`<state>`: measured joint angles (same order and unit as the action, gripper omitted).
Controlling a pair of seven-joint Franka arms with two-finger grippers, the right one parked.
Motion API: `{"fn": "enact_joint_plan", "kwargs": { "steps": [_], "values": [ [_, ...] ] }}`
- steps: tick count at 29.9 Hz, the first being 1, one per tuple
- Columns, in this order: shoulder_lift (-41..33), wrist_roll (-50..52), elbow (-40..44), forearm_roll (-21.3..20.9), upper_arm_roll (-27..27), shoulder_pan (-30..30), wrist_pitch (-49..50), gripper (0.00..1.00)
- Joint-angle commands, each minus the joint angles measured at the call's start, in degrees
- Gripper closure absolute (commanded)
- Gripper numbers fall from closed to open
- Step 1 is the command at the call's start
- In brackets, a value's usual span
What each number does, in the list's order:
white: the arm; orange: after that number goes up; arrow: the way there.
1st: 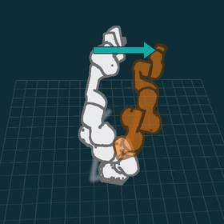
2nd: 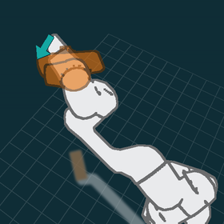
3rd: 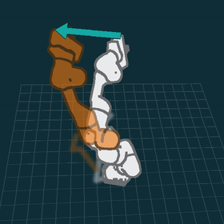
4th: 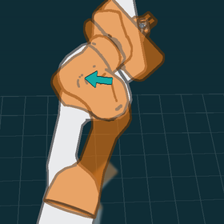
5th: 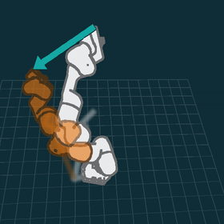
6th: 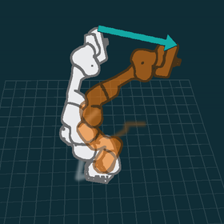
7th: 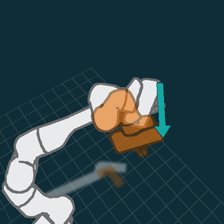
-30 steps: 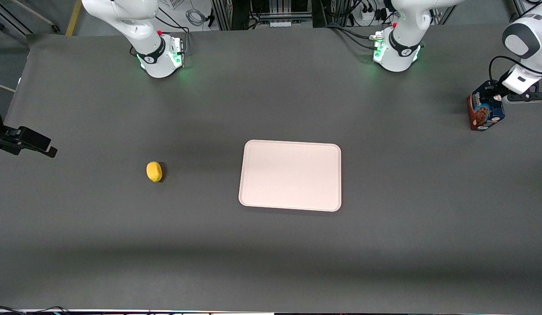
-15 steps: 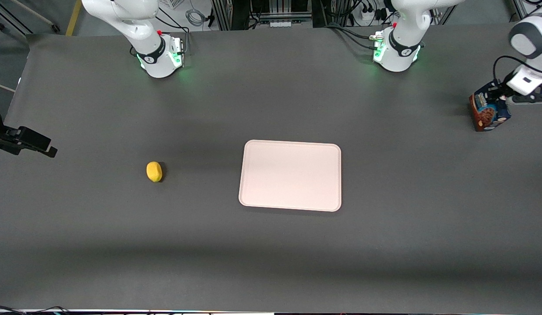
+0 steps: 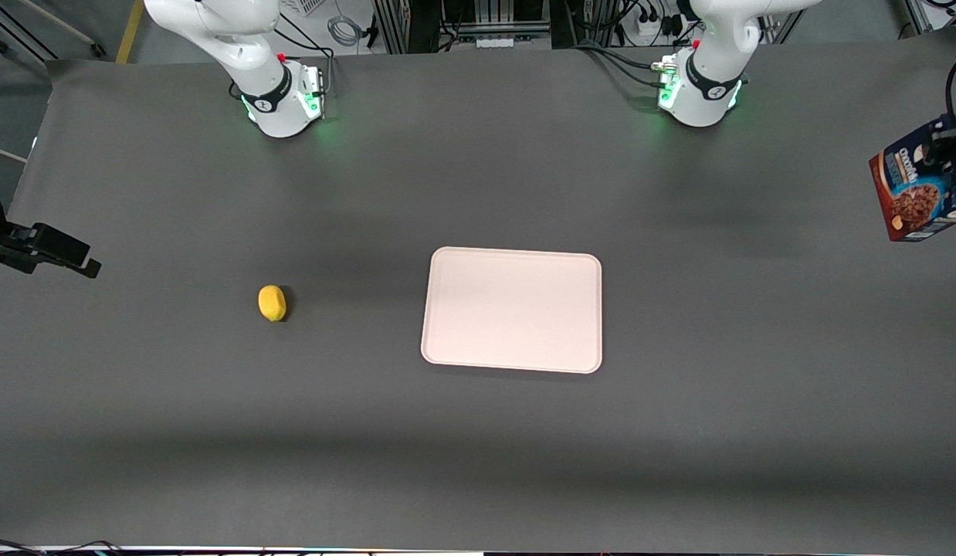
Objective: Place cookie box on tray
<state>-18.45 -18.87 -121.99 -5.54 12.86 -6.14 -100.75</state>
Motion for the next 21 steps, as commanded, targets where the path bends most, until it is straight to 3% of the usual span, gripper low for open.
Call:
{"fn": "enact_joint_plan", "kwargs": {
  "steps": [1, 8, 13, 21],
  "values": [
    [2.71, 10.41, 10.26, 4.12, -9.85, 0.16, 8.63, 0.95],
    [8.15, 27.55, 17.03, 8.7, -25.67, 0.16, 9.34, 0.95],
    [16.06, 34.94, 21.61, 8.88, -35.08, 0.51, 8.73, 0.95],
    [29.33, 42.25, 22.67, 6.69, -42.91, 1.91, -1.54, 0.95]
  ]
}}
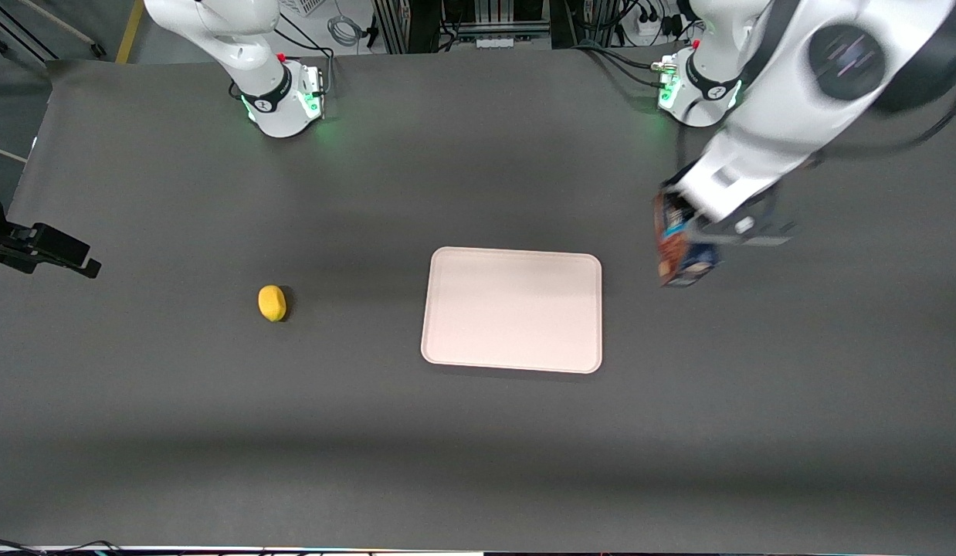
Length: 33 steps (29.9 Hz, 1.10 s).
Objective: Place cookie box on tray
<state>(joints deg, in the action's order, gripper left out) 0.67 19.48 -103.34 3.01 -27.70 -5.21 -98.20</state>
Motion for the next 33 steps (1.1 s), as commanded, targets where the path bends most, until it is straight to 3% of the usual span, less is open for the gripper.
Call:
{"fn": "enact_joint_plan", "kwargs": {
  "steps": [1, 10, 15, 21, 25, 31, 32, 33],
  "values": [
    [12.23, 4.51, 4.11, -2.91, -2.62, 1.43, -5.58, 0.95],
    [25.95, 11.8, 4.11, -10.21, -2.88, 5.38, -19.21, 0.95],
    [29.56, 14.53, 4.11, -14.43, -3.68, 6.0, -22.21, 0.95],
    [31.23, 14.53, 4.02, -15.22, -3.68, 6.61, -23.79, 0.93],
    [32.03, 14.53, 3.93, -16.11, -3.68, 6.7, -25.2, 0.87],
    [33.0, 14.53, 3.93, -17.95, -3.68, 6.7, -25.29, 0.52],
    [33.17, 14.53, 3.93, -18.13, -3.68, 6.7, -25.29, 0.29],
    [33.17, 14.53, 3.93, -18.13, -3.68, 6.62, -25.29, 0.22]
  ]
}}
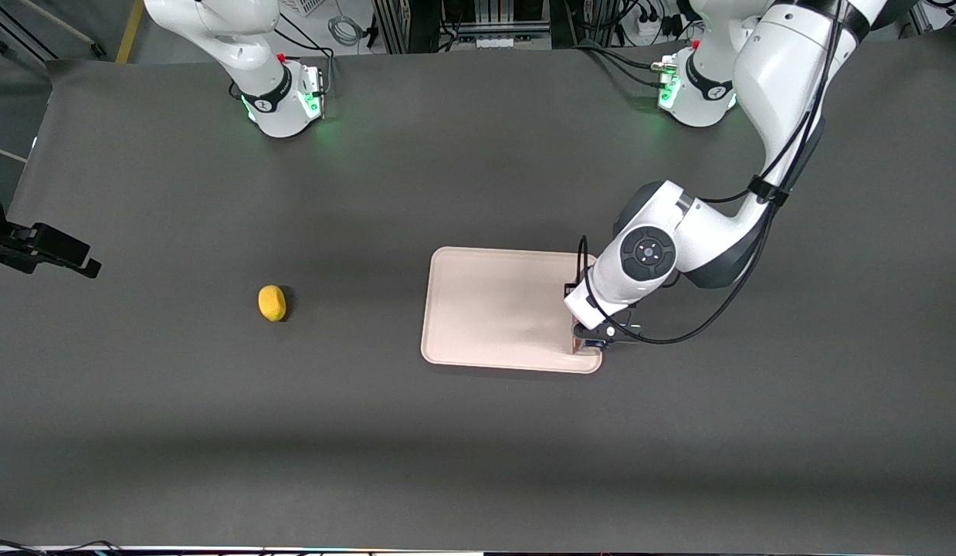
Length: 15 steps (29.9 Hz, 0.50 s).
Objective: Place cookie box on tray
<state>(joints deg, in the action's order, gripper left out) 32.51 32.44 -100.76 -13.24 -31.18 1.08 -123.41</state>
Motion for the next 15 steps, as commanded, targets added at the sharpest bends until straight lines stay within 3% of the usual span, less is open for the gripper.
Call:
{"fn": "enact_joint_plan", "kwargs": {
  "steps": [1, 2, 3, 15],
  "values": [
    [1.33, 1.57, 1.35, -1.88, -0.2, 0.33, 0.01, 0.14],
    [1.33, 1.57, 1.35, -1.88, -0.2, 0.33, 0.01, 0.03],
    [1.33, 1.57, 1.35, -1.88, -0.2, 0.24, 0.01, 0.0],
    [-2.09, 5.43, 4.77, 1.11, -0.11, -0.47, 5.62, 0.0]
  ]
}}
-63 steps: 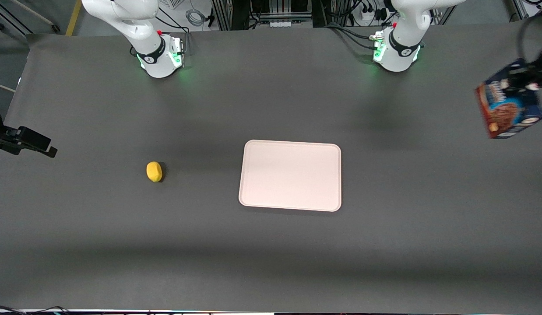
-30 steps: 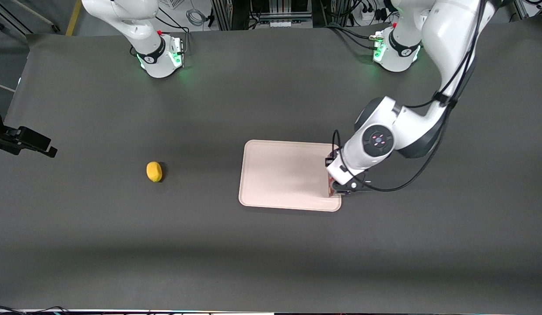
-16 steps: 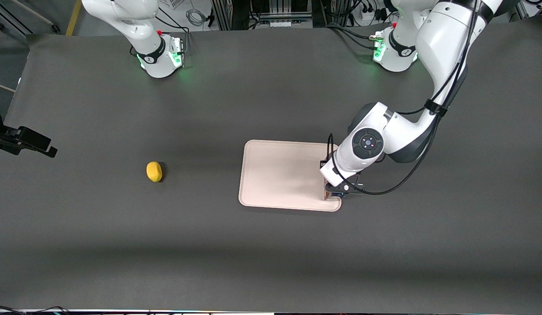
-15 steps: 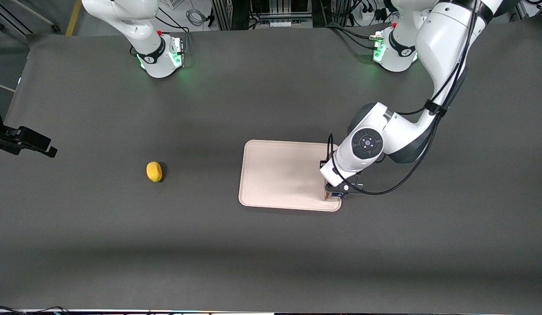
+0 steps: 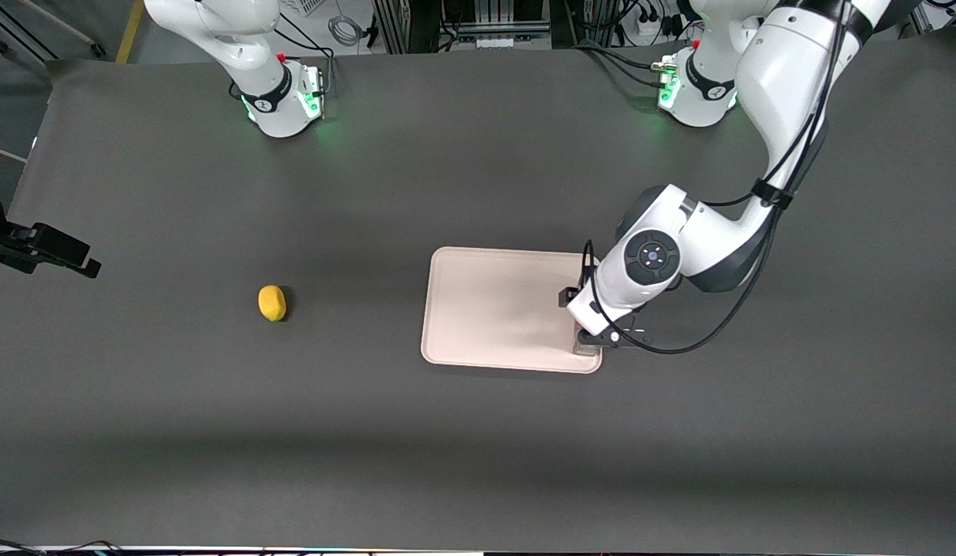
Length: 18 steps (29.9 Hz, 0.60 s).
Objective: Place cookie box on tray
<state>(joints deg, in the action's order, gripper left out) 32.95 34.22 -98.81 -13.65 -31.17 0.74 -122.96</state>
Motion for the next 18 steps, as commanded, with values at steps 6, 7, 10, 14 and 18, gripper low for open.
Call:
{"fn": "enact_joint_plan", "kwargs": {
  "steps": [6, 7, 10, 14, 18],
  "values": [
    [-5.69, 8.05, 8.97, 3.36, -0.29, -0.38, 19.23, 0.0],
    [-6.74, 7.7, 9.77, 3.36, -0.38, -0.47, 21.43, 0.0],
    [-9.21, 7.08, 11.35, 3.71, -0.38, -1.26, 25.31, 0.0],
    [-12.37, 5.95, 13.9, 4.94, 0.32, -2.14, 28.65, 0.0],
    [-14.4, 1.12, 18.29, 5.56, 2.33, -3.37, 35.84, 0.0]
  ]
}}
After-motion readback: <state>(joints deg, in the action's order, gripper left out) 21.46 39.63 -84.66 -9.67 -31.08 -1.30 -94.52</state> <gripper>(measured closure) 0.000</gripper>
